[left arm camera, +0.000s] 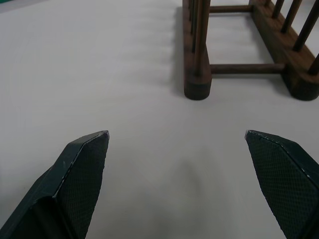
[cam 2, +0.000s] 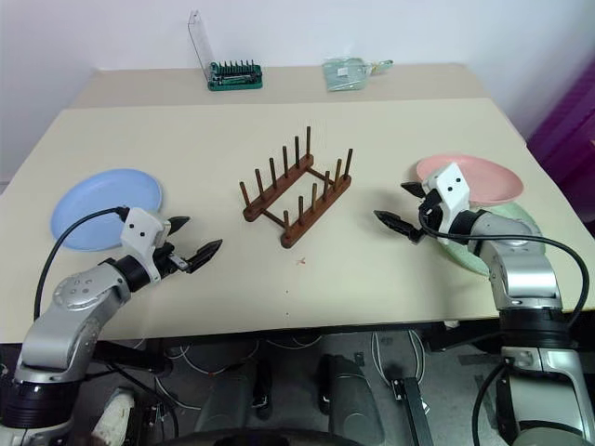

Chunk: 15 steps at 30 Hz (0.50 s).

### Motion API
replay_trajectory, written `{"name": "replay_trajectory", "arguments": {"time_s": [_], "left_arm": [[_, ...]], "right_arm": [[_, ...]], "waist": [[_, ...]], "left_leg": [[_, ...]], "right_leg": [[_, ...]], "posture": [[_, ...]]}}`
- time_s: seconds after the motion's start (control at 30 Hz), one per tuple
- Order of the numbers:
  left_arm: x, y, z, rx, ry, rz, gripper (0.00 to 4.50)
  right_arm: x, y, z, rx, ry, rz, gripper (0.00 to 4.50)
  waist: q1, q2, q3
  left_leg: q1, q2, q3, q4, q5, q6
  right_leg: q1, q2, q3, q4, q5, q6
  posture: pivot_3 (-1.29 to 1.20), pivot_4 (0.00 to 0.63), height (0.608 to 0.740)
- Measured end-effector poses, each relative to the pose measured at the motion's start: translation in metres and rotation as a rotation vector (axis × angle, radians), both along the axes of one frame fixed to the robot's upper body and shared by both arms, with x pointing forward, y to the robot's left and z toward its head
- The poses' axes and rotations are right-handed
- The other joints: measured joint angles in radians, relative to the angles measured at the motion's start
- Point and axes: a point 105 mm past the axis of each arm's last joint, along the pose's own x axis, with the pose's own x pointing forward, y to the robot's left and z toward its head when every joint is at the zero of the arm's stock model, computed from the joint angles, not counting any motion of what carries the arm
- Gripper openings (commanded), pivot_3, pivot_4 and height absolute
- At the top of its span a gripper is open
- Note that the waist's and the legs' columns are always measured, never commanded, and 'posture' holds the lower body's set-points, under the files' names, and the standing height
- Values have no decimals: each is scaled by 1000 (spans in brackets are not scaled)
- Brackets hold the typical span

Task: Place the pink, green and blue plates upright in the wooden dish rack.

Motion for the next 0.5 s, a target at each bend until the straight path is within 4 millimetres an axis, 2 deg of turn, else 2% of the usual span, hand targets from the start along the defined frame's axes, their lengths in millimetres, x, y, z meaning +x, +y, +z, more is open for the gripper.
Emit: {"name": "replay_trajectory", "arguments": {"time_s": [0.13,0.3,0.5], "left_arm": [[0,-7,-5,22,12,-23,4500],[4,-18,0,9,-3,-52,4500],[-7,-59,-17,-31,86,-213,4500]], "right_arm": [[0,2,3,-3,-9,-2,4437],[-1,4,5,-8,-22,1,4437],[-4,11,1,-4,-15,7,4437]], "waist": [[1,0,0],[2,0,0],[6,0,0]], "left_leg": [[0,0,0,0,0,0],[0,0,0,0,0,0],[0,0,0,0,0,0]], "right_leg": [[0,0,0,0,0,0],[0,0,0,0,0,0],[0,0,0,0,0,0]], "posture": [[0,150,730],[0,150,730],[0,150,730]]}}
